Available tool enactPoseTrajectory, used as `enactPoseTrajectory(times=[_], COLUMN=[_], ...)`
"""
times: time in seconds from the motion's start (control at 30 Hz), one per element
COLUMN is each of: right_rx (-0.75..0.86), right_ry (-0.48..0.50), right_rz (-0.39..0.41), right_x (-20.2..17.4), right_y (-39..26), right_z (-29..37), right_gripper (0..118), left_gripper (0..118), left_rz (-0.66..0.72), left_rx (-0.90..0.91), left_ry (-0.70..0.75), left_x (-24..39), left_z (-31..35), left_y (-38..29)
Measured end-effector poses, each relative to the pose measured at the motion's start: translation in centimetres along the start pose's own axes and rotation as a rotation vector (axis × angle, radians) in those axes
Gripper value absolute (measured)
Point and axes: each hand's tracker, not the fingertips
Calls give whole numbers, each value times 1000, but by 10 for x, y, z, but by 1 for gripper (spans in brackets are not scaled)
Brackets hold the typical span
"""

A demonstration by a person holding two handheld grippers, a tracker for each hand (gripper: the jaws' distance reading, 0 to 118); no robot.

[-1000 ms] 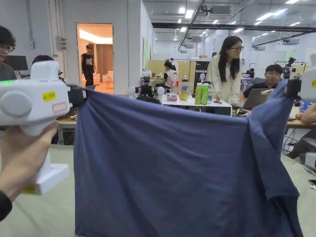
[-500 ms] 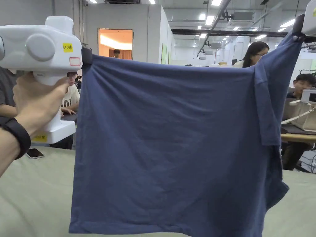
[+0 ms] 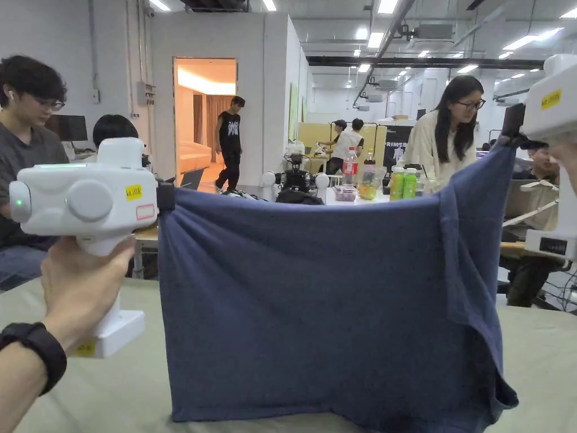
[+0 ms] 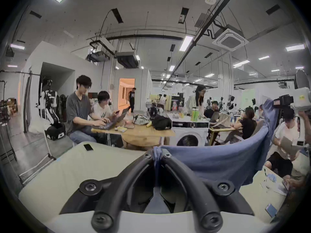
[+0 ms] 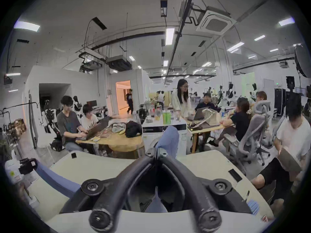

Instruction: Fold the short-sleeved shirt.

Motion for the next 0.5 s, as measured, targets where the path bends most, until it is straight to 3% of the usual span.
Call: enactPoseTrajectory(times=[0.2, 0.43, 0.5], right_rx=[-57, -90, -156], right_ry=[53, 112, 169], right_rz=[-8, 38, 34], right_x=[18, 26, 30], right_y=[-68, -158, -184], right_z=[65, 174, 195], right_gripper=[0, 0, 0], left_gripper=[0, 0, 0], left_rz=[63, 68, 62], left_rx=[-34, -82, -108], left_ry=[-93, -144, -156], left_x=[-8, -18, -17], left_z=[63, 164, 192], left_y=[-56, -137, -168])
